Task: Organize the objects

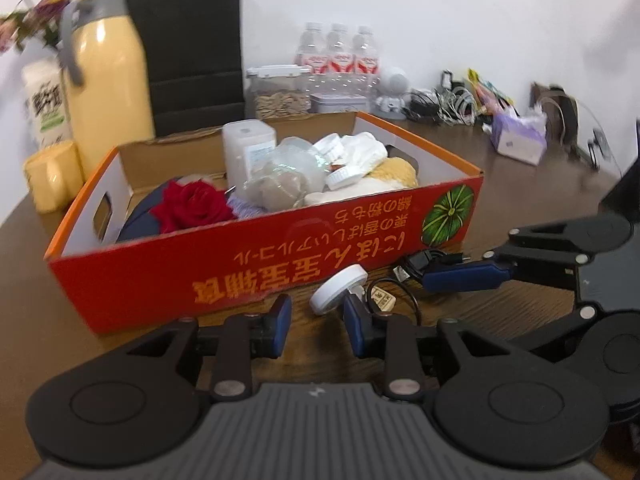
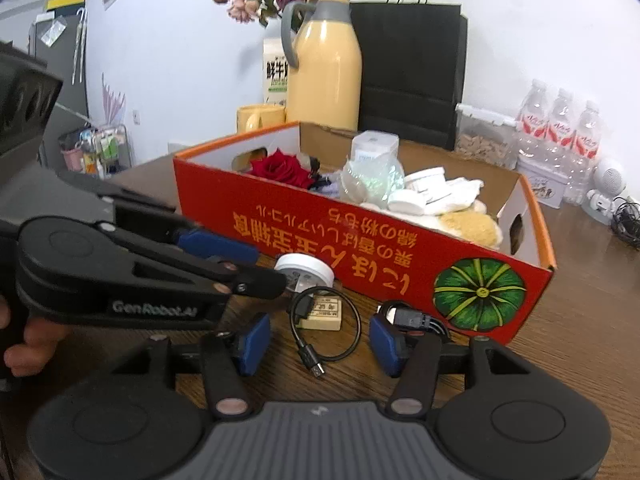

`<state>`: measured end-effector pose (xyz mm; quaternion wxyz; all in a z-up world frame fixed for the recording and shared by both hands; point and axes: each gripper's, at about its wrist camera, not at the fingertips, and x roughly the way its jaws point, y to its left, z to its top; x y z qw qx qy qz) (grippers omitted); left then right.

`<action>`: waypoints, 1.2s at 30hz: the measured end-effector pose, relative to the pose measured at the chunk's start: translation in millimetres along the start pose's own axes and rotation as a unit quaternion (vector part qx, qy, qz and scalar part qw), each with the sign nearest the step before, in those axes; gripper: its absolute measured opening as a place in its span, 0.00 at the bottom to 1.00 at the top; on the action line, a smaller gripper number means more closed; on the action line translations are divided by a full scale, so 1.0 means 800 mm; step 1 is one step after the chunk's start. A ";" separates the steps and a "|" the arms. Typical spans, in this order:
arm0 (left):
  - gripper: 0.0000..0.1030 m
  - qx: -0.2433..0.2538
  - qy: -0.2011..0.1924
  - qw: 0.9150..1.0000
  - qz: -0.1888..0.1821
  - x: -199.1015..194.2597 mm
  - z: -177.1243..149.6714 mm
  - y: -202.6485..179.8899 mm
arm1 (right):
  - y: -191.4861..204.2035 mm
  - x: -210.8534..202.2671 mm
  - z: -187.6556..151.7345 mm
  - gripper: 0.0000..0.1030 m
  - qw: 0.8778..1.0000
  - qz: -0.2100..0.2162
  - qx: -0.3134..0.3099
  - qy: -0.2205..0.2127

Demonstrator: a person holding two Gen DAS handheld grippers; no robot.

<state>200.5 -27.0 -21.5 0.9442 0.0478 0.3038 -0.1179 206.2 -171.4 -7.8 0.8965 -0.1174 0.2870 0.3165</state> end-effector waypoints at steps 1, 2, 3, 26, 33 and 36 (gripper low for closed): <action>0.29 0.008 0.001 1.000 -0.002 0.003 0.001 -0.001 | -0.001 0.004 0.001 0.47 1.000 0.003 0.000 0.006; 0.29 0.017 0.002 1.000 -0.006 0.007 0.003 -0.002 | -0.001 0.007 0.001 0.45 1.000 0.006 0.001 0.012; 0.29 0.025 0.001 1.000 -0.011 0.010 0.004 -0.002 | -0.003 0.010 0.001 0.43 1.000 0.008 0.002 0.016; 0.66 -0.037 -0.025 0.998 -0.042 -0.004 -0.013 0.022 | -0.019 -0.027 -0.016 0.06 0.996 0.039 0.052 -0.061; 0.66 -0.032 -0.003 0.998 -0.055 0.006 -0.014 0.015 | -0.026 -0.042 -0.021 0.06 0.992 0.054 0.073 -0.085; 0.63 -0.024 0.005 0.998 -0.061 0.010 -0.014 0.007 | -0.032 -0.040 -0.023 0.06 0.991 0.052 0.087 -0.082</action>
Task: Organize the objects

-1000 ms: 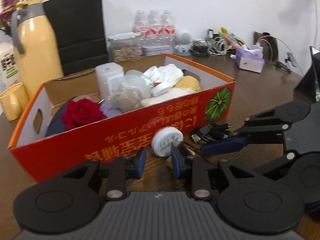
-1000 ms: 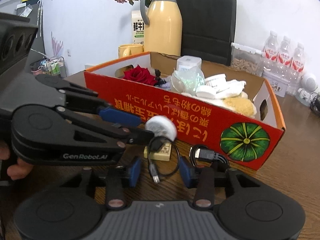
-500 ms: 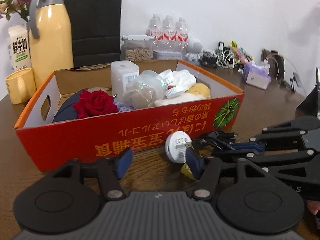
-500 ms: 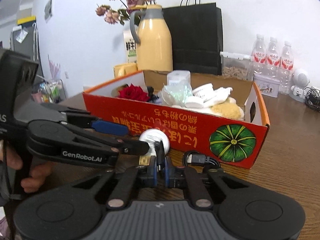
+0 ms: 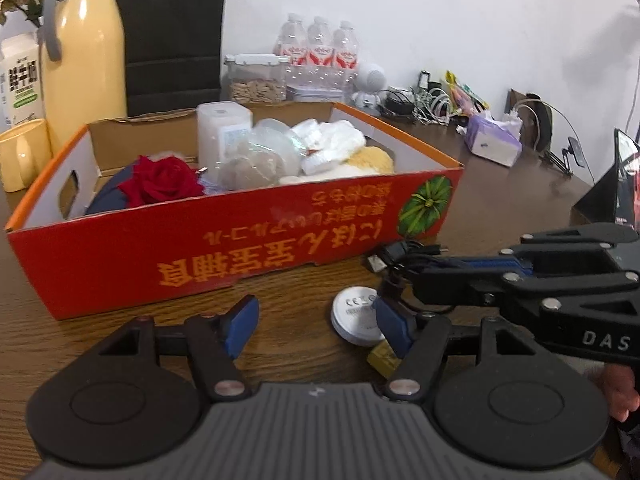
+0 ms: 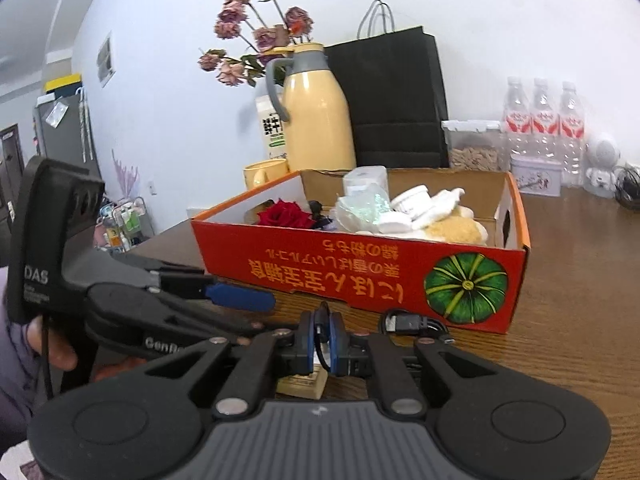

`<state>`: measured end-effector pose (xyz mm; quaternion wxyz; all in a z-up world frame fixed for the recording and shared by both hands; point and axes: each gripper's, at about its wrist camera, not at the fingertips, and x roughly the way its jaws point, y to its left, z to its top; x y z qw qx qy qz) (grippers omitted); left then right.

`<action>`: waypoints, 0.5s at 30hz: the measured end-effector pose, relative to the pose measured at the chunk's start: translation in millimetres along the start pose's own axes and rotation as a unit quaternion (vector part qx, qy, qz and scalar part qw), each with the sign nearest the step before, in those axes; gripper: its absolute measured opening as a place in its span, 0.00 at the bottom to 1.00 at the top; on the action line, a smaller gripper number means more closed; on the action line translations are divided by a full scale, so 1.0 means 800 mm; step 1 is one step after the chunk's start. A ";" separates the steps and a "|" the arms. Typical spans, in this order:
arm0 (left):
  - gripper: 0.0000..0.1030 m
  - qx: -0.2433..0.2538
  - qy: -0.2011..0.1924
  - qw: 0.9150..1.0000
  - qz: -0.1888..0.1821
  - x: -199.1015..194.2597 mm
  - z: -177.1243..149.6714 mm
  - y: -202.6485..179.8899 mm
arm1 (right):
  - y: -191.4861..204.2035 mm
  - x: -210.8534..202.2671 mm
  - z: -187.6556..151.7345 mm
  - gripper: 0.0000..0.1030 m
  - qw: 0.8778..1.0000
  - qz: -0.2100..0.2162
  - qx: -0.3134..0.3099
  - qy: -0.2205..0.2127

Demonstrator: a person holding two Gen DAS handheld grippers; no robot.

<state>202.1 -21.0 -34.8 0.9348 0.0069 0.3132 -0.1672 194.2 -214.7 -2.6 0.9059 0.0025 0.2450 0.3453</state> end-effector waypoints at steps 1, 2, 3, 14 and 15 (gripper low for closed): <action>0.56 0.004 0.004 1.000 0.000 0.002 0.000 -0.003 | -0.001 0.000 0.000 0.06 1.000 -0.001 0.001 0.000; 0.52 0.005 0.003 1.000 -0.001 0.003 0.000 -0.006 | -0.001 0.001 0.000 0.06 1.000 -0.001 0.002 0.000; 0.41 0.007 0.004 1.000 -0.006 0.004 0.001 -0.008 | -0.001 0.001 -0.001 0.06 1.000 -0.002 0.002 0.000; 0.16 0.041 -0.004 0.999 0.004 0.002 -0.001 -0.036 | -0.018 -0.017 -0.002 0.06 0.997 -0.032 0.045 -0.049; 0.16 0.041 -0.004 0.999 0.004 0.002 -0.001 -0.037 | -0.021 -0.019 -0.002 0.05 0.996 -0.036 0.051 -0.055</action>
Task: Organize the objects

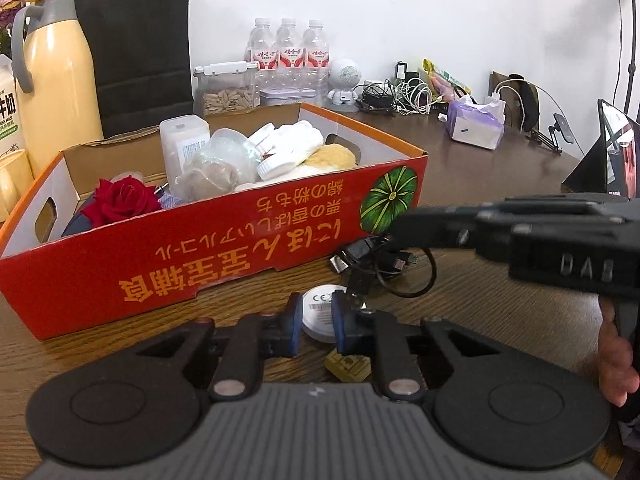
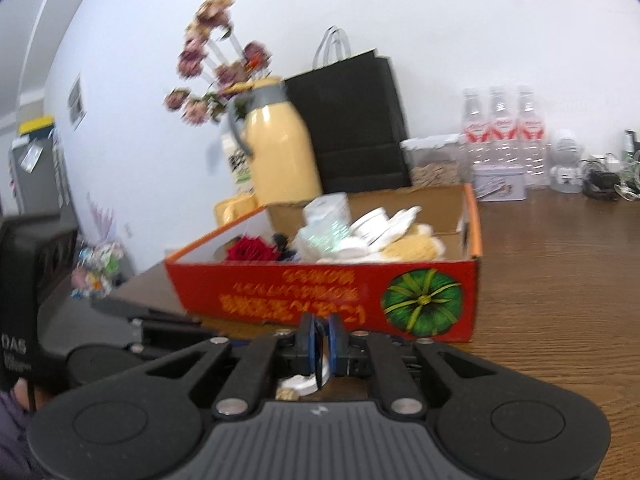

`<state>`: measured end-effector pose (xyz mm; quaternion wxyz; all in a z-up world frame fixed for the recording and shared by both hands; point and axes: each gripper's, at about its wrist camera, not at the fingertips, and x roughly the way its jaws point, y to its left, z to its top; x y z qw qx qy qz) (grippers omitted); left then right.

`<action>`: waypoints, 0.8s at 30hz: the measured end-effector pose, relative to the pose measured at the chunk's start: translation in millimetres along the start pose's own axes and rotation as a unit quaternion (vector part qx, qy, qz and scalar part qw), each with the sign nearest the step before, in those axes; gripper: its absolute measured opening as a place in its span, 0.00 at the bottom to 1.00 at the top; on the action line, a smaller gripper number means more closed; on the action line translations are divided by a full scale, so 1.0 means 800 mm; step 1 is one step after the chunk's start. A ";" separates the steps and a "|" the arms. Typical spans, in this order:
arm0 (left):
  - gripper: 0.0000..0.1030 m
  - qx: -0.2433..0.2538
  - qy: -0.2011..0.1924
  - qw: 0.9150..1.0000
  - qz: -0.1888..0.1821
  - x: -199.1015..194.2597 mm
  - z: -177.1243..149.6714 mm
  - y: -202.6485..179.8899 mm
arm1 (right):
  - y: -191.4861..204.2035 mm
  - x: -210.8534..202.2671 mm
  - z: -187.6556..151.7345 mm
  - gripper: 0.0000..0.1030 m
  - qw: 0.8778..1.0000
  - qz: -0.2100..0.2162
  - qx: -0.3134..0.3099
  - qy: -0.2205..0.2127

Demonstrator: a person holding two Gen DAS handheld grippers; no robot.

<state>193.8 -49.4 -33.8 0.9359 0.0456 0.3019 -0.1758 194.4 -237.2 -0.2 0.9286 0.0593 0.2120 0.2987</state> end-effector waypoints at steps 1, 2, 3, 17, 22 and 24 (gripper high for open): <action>0.16 0.000 0.000 1.000 0.001 0.000 0.000 -0.001 | -0.003 -0.002 0.001 0.05 1.000 -0.005 0.006 -0.007; 0.16 0.000 -0.001 1.000 0.002 0.000 0.000 -0.001 | -0.006 -0.004 0.001 0.05 1.000 -0.009 0.012 -0.013; 0.16 0.000 -0.001 1.000 0.003 0.000 -0.001 -0.001 | -0.008 -0.005 0.002 0.05 1.000 -0.011 0.015 -0.017; 0.16 -0.011 -0.004 1.000 0.010 -0.003 -0.003 -0.002 | -0.008 -0.006 0.000 0.36 1.000 0.025 0.015 -0.004; 0.16 -0.011 -0.004 1.000 0.009 -0.003 -0.003 -0.002 | 0.003 0.000 -0.001 0.46 1.000 0.027 -0.002 0.012; 0.16 -0.010 -0.005 1.000 0.009 -0.003 -0.004 -0.002 | 0.007 0.010 -0.002 0.44 0.999 0.023 -0.003 0.028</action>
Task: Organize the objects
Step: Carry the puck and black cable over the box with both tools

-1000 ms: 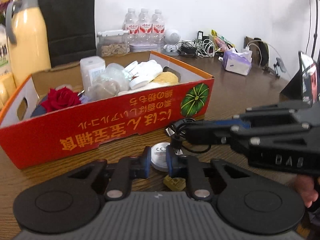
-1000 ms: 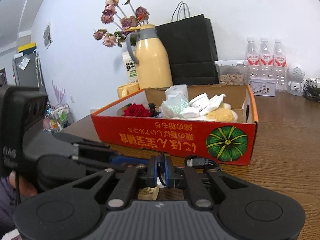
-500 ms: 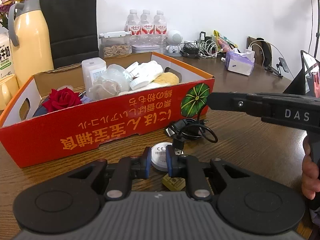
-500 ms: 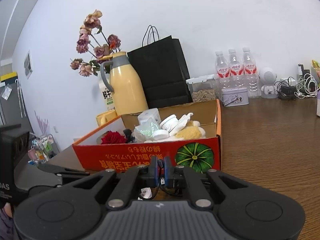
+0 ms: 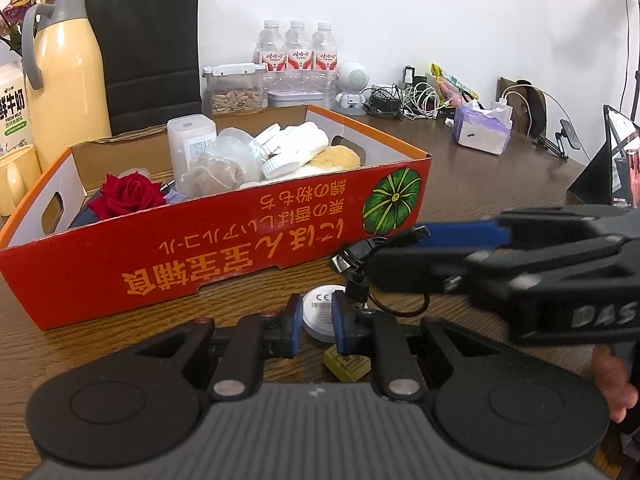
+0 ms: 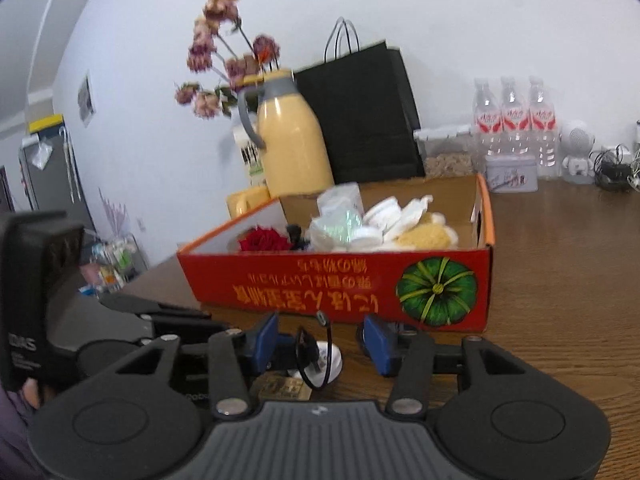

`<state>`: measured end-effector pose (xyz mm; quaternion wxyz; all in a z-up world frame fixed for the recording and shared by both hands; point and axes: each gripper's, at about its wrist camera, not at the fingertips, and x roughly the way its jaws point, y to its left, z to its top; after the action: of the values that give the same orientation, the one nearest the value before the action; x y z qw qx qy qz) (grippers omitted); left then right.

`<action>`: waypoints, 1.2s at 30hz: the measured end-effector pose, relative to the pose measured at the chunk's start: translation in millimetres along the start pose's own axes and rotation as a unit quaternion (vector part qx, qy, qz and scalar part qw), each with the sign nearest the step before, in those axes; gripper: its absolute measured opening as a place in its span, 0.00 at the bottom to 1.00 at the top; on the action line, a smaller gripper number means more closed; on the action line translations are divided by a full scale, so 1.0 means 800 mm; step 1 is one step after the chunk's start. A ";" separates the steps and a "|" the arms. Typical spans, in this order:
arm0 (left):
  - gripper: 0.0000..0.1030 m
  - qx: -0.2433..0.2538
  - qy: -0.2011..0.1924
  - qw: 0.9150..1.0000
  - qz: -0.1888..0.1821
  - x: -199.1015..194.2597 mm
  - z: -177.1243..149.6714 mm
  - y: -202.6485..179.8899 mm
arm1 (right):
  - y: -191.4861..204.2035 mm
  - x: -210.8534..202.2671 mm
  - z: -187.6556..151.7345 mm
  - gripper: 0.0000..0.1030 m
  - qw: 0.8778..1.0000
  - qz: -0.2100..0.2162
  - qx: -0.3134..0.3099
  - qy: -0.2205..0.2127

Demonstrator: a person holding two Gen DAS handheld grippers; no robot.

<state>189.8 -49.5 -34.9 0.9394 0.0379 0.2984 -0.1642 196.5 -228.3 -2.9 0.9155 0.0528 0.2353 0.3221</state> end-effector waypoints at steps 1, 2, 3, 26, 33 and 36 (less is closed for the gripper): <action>0.16 0.001 0.000 1.000 0.001 0.000 0.000 -0.001 | 0.001 0.005 0.000 0.42 1.000 -0.002 0.004 0.006; 0.16 0.001 -0.001 1.000 0.001 -0.001 0.000 -0.001 | 0.002 0.011 0.001 0.41 1.000 -0.006 0.007 0.013; 0.16 0.001 -0.001 1.000 0.001 -0.001 -0.001 -0.001 | 0.003 0.018 0.001 0.36 1.000 -0.012 0.010 0.019; 0.47 -0.018 -0.018 1.000 0.014 -0.007 -0.002 0.003 | -0.020 -0.002 -0.001 0.07 0.996 -0.050 0.065 -0.034; 0.84 -0.035 -0.014 0.998 0.045 0.002 0.006 -0.009 | -0.028 -0.005 -0.001 0.07 0.995 -0.059 0.071 -0.039; 0.84 -0.034 0.003 0.998 0.056 0.011 0.007 -0.014 | -0.025 -0.006 -0.002 0.07 0.995 -0.060 0.064 -0.042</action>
<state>196.4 -63.7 -34.9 0.9470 0.0227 0.3043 -0.1006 203.8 -247.0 -7.3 0.9369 0.1102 0.2198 0.2485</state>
